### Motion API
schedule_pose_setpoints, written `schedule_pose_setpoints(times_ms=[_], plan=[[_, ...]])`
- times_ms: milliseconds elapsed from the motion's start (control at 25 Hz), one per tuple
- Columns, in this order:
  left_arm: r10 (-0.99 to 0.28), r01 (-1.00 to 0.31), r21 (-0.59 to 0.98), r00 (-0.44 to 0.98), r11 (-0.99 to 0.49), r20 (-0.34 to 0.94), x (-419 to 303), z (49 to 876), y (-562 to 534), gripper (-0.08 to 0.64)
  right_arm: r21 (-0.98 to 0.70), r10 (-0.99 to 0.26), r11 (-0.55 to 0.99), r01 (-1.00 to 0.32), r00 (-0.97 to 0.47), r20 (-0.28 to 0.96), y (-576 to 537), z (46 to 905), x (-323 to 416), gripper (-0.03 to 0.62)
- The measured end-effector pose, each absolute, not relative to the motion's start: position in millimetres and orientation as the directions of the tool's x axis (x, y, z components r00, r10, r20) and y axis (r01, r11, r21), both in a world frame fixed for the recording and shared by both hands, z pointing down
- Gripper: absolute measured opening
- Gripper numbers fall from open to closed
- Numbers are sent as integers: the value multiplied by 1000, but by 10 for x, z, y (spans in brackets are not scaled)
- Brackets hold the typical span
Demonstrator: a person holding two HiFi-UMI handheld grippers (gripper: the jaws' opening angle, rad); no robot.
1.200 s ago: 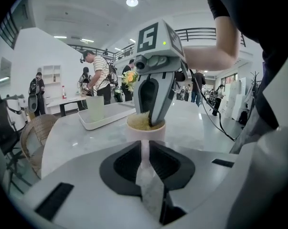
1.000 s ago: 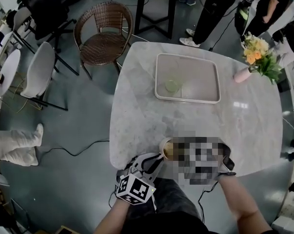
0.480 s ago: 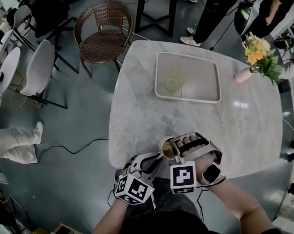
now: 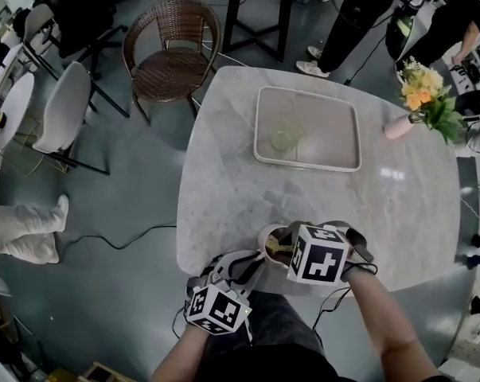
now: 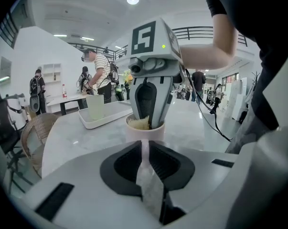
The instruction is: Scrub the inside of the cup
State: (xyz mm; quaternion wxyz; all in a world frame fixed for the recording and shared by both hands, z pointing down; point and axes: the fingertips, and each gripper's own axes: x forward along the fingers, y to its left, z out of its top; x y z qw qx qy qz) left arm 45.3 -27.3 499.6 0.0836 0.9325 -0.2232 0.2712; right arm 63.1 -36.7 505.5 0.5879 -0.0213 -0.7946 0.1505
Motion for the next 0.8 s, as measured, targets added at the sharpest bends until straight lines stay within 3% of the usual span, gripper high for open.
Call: schedule_pose_setpoints(times_ms=[160, 360, 560, 680, 800], plan=[[-376, -465, 32, 752, -885, 542, 452, 4993, -289, 57, -252, 152, 946, -203, -409, 900, -425, 4914, 644, 64], [-387, -488, 54, 750, -871, 537, 443, 4990, -320, 55, 88, -126, 989, -123, -344, 930, -607, 4968, 670, 64], [-388, -476, 21, 741, -879, 548, 459, 5002, -317, 57, 441, -410, 872, 212, -178, 895, -779, 5052, 679, 64], [-387, -468, 5, 737, -884, 554, 479, 5007, -307, 58, 472, -452, 796, 380, -147, 880, -779, 5104, 605, 64], [-388, -470, 8, 737, -882, 553, 486, 5003, -293, 60, 446, -435, 764, 467, -137, 890, -753, 5176, 557, 64]])
